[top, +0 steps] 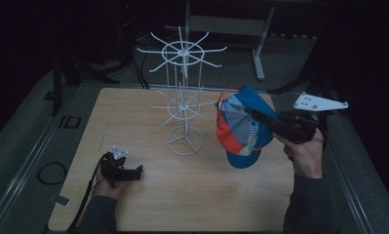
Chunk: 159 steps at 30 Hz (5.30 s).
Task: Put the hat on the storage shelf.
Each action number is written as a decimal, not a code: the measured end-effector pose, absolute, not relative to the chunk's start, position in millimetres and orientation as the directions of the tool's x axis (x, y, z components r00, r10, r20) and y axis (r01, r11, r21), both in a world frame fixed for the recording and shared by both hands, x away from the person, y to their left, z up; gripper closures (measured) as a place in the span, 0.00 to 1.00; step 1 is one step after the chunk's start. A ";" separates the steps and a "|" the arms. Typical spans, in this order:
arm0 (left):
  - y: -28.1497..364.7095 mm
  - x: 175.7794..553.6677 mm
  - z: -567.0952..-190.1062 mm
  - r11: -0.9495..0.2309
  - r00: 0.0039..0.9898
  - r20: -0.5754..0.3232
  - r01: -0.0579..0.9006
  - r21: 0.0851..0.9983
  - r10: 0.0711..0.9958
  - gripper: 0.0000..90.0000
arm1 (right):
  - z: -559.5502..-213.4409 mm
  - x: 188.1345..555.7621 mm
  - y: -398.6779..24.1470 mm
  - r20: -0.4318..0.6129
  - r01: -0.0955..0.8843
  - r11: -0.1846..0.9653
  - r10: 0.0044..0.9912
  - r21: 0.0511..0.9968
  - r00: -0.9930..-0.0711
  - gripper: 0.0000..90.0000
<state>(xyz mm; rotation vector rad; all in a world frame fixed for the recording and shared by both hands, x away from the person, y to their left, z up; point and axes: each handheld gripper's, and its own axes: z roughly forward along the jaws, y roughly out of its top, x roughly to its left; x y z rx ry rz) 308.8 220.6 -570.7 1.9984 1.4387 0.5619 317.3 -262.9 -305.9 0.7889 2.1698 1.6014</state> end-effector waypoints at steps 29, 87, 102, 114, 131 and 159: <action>220.5 308.8 -570.7 -0.227 0.321 -0.010 0.690 0.687 0.947 0.00 | -283.7 324.2 -271.1 0.064 0.215 0.180 0.605 0.960 -0.794 0.97; 220.3 309.0 -570.8 -0.223 0.318 -0.011 0.690 0.689 0.948 0.00 | -250.9 321.9 -262.1 0.047 0.141 0.125 0.561 0.982 -0.826 0.97; 220.4 309.0 -570.8 -0.225 0.319 -0.010 0.690 0.688 0.948 0.00 | -248.5 324.4 -253.8 0.046 0.134 0.123 0.544 0.983 -0.838 0.97; 220.4 309.1 -570.7 -0.225 0.320 -0.010 0.690 0.688 0.948 0.00 | -252.1 332.2 -245.4 0.056 0.139 0.118 0.529 0.983 -0.847 0.97; 220.4 309.1 -570.8 -0.226 0.320 -0.010 0.690 0.688 0.947 0.00 | -257.1 340.2 -234.8 0.076 0.146 0.100 0.508 0.984 -0.858 0.97; 220.4 309.4 -570.8 -0.226 0.321 -0.011 0.690 0.688 0.947 0.00 | -277.2 356.7 -218.9 0.110 0.197 0.123 0.502 0.973 -0.858 0.97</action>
